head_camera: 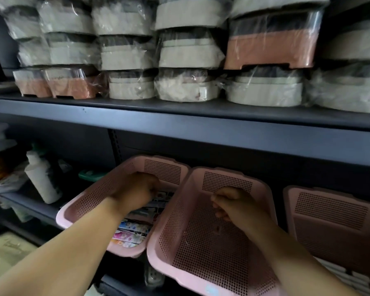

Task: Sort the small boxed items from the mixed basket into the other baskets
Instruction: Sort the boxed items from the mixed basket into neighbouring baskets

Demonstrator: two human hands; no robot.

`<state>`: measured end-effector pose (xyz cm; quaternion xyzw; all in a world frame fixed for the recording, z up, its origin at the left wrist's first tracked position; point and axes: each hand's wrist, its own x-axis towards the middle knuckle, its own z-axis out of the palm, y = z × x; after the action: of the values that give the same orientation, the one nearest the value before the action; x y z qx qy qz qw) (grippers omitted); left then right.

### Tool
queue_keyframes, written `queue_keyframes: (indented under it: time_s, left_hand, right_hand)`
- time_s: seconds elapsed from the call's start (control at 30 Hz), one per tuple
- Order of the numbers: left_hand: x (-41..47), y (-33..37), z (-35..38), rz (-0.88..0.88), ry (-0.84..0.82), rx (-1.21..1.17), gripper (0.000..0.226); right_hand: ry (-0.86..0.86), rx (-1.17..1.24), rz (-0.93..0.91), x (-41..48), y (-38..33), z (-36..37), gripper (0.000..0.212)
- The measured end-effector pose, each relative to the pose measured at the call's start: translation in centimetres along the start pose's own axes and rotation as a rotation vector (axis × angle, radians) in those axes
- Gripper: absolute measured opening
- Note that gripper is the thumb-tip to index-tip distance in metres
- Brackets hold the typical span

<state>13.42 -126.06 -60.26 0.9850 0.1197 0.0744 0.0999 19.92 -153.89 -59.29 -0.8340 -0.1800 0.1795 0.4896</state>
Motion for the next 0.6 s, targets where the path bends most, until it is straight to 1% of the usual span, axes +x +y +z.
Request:
queue_keyframes:
  time_s: [0.07, 0.13, 0.17, 0.23, 0.3, 0.37, 0.43, 0.47, 0.53, 0.6]
  left_hand:
    - [0.2, 1.4, -0.2, -0.008, -0.013, -0.052, 0.02]
    - [0.4, 3.6, -0.5, 0.032, 0.012, -0.11, 0.013]
    - [0.4, 5.0, -0.6, 0.074, 0.023, -0.116, 0.012]
    - [0.2, 8.5, -0.8, 0.19, 0.053, -0.053, 0.015]
    - [0.0, 12.1, -0.3, 0.24, 0.074, -0.089, 0.017]
    - [-0.4, 16.0, 0.4, 0.288, 0.066, -0.15, 0.018]
    - [-0.5, 19.9, 1.6, 0.37, 0.079, -0.16, 0.022]
    - [-0.5, 22.0, 2.2, 0.406, 0.066, -0.208, 0.023]
    - [-0.6, 26.5, 3.1, 0.444, 0.01, -0.303, 0.024]
    - [-0.9, 31.1, 4.2, 0.48, -0.001, -0.316, 0.029]
  right_hand:
    - [0.016, 0.0, -0.012, -0.4, -0.1, -0.9, 0.017]
    - [0.033, 0.01, -0.022, -0.9, -0.1, -2.1, 0.016]
    - [0.045, 0.025, -0.025, -1.1, 0.0, -2.9, 0.016]
    - [0.073, 0.028, -0.043, -1.9, 0.3, -4.7, 0.013]
    - [0.135, 0.003, -0.063, -2.7, 1.1, -6.8, 0.011]
    - [0.207, -0.052, -0.066, -3.8, 2.3, -9.3, 0.012]
    - [0.275, -0.118, -0.075, -5.0, 3.8, -12.1, 0.013]
    - [0.305, -0.149, -0.078, -5.8, 4.5, -13.6, 0.015]
    - [0.35, -0.275, -0.071, -7.7, 6.3, -16.5, 0.01]
    - [0.412, -0.398, -0.048, -10.1, 8.0, -19.6, 0.011]
